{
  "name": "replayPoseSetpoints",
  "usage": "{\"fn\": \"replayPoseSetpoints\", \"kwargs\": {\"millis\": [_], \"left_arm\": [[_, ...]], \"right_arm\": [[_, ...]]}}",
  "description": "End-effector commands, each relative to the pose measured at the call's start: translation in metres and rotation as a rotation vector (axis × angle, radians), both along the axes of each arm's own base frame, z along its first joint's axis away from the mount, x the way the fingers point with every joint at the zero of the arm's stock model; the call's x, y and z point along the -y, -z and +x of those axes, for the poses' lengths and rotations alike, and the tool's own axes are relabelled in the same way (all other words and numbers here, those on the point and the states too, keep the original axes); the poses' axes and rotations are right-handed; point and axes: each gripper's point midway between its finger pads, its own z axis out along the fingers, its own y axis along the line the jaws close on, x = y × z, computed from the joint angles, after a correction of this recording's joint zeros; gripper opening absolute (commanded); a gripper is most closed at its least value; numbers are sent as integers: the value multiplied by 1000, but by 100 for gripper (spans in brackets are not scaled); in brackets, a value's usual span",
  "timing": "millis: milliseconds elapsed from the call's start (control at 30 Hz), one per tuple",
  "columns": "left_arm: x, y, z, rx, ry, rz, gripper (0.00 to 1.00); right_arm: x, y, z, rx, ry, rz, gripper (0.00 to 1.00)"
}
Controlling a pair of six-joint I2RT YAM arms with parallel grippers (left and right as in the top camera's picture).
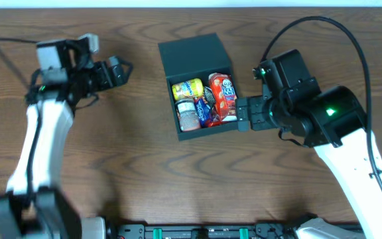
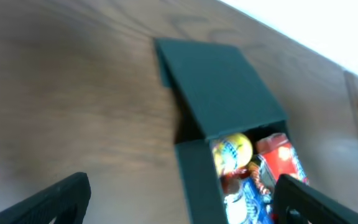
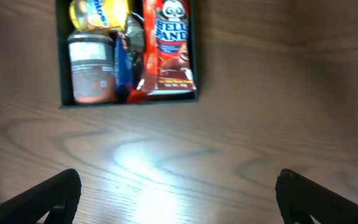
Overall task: Pack container
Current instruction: 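Reach the left gripper to the raised box lid and grasp its edge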
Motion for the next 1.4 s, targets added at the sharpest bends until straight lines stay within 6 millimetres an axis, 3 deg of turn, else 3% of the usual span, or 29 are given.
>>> {"fn": "replayPoseSetpoints", "kwargs": {"millis": [0,167,400,767,1033,1367], "left_arm": [[30,12,7,-35,120,-199,95],[53,42,22,-67,172,-291,95],[100,62,36,-60,235,-351,95],[107,103,39,-123,222,-354,95],[119,110,53,-86,233,-373,95],[162,94,87,-17,329,-385,95]], "right_arm": [[5,-2,-4,12,3,-29,99],[4,-3,-2,17,4,-26,99],[2,-5,2,36,4,-16,99],[3,-5,2,36,7,-23,99],[3,-5,3,40,7,-22,99],[3,-5,2,39,7,-22,99]]}}
